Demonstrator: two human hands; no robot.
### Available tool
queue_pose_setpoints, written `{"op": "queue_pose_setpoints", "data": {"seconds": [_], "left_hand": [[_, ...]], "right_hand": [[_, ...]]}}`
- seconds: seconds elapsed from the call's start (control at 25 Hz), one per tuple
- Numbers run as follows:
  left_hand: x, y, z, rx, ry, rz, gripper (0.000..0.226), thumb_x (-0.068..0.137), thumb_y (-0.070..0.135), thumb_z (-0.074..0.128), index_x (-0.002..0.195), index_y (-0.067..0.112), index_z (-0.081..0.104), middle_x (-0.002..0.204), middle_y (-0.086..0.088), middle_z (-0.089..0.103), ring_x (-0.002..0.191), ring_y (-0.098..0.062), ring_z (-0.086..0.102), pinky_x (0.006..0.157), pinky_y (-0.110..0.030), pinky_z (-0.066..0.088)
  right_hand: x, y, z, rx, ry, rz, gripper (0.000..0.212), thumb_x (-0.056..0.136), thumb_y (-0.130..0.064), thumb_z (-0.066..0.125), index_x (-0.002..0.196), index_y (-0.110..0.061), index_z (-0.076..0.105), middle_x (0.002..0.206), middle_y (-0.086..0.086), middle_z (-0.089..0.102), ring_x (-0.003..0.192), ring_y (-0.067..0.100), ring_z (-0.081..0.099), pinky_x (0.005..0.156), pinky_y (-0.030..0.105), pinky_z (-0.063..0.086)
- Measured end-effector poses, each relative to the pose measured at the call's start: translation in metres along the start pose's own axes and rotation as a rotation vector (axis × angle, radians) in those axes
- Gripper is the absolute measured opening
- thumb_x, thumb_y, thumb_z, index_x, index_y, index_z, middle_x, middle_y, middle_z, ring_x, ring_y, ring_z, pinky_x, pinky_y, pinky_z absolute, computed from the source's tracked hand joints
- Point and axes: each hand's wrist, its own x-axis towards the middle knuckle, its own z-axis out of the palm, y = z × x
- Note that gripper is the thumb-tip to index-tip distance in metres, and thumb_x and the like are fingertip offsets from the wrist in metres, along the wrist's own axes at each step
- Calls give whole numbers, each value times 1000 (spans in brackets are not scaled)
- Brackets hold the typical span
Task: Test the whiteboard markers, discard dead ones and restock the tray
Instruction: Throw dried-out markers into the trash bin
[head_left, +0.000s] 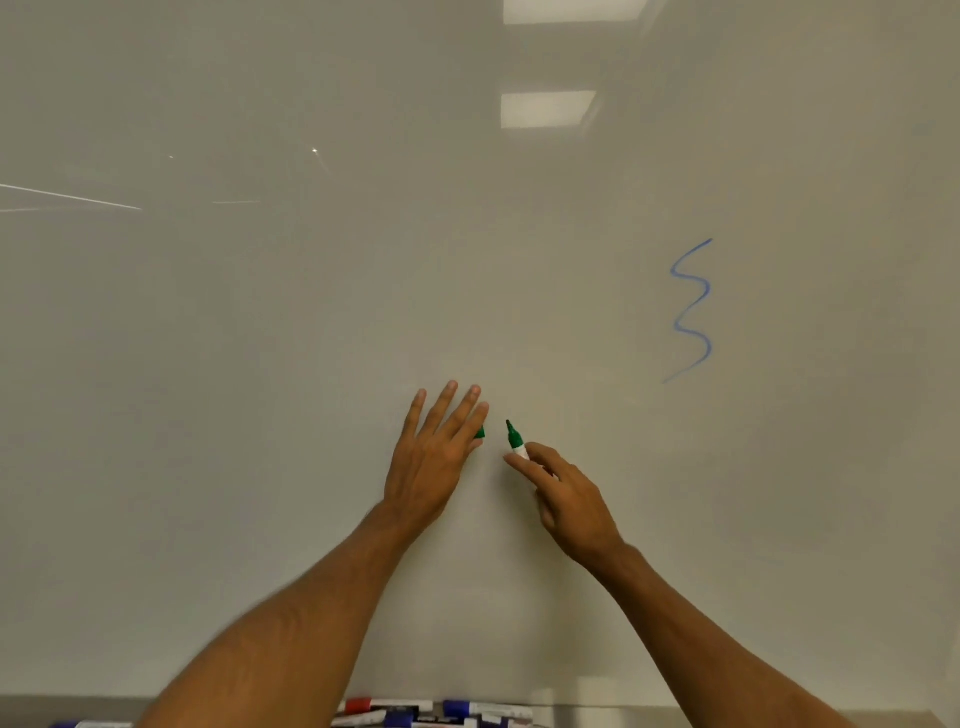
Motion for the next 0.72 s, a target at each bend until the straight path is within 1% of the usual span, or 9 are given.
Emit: {"op": "queue_pose_setpoints", "data": {"seconds": [0.08, 0.16, 0.24, 0.32, 0.4, 0.48, 0.6, 0.72], "left_hand": [[-40, -5, -4, -12, -61, -30, 50, 90, 25, 61, 137, 13, 51, 144, -6, 46, 135, -28, 40, 112, -51, 23], [-74, -8, -10, -43, -121, -91, 52, 82, 23, 72, 131, 14, 57, 136, -5, 55, 127, -25, 51, 109, -48, 25], [-106, -14, -17, -93, -195, -173, 55, 72, 19, 82, 124, 14, 63, 126, -3, 63, 115, -21, 61, 106, -42, 27], [-136, -21, -23, -137, -276, -246, 58, 64, 17, 88, 118, 15, 67, 120, -1, 66, 107, -19, 65, 102, -36, 29], [-163, -31, -29, -162, -344, -302, 59, 58, 18, 91, 114, 16, 70, 116, -1, 68, 104, -18, 67, 100, -34, 30], [-185, -40, -34, -169, -395, -337, 58, 57, 20, 91, 111, 18, 71, 114, 0, 69, 104, -17, 67, 99, -34, 30], [-207, -45, -42, -157, -441, -337, 55, 57, 23, 90, 109, 19, 72, 112, 1, 70, 103, -16, 67, 99, -36, 31], [-222, -48, -45, -141, -490, -319, 53, 59, 27, 89, 108, 21, 72, 112, 3, 70, 104, -15, 67, 100, -36, 32]], "right_hand": [[0, -22, 13, 88, -5, 17, 35, 89, -9, 50, 123, -19, 55, 121, 8, 54, 90, 17, 59, 69, 22, 51], [-3, -42, 28, 123, -64, 41, 20, 93, -16, 54, 112, -20, 58, 115, 4, 53, 82, 15, 58, 63, 23, 52], [-12, -61, 46, 118, -154, 46, 13, 94, -18, 55, 107, -21, 54, 111, 2, 53, 76, 17, 58, 59, 25, 51], [-25, -79, 62, 164, -250, 86, 16, 96, -20, 51, 112, -21, 50, 112, 2, 55, 79, 19, 58, 63, 27, 51], [-35, -95, 75, 214, -332, 154, 25, 97, -23, 49, 121, -19, 47, 115, 2, 58, 89, 18, 59, 75, 30, 52], [-41, -108, 86, 199, -406, 146, 30, 97, -23, 49, 126, -18, 47, 119, 2, 58, 97, 18, 58, 81, 30, 50], [-44, -123, 98, 199, -467, 65, 29, 96, -21, 51, 124, -18, 52, 117, 3, 60, 96, 18, 58, 80, 29, 50], [-41, -135, 110, 238, -482, -22, 26, 95, -21, 53, 121, -17, 56, 113, 4, 63, 94, 19, 59, 78, 31, 50]]}}
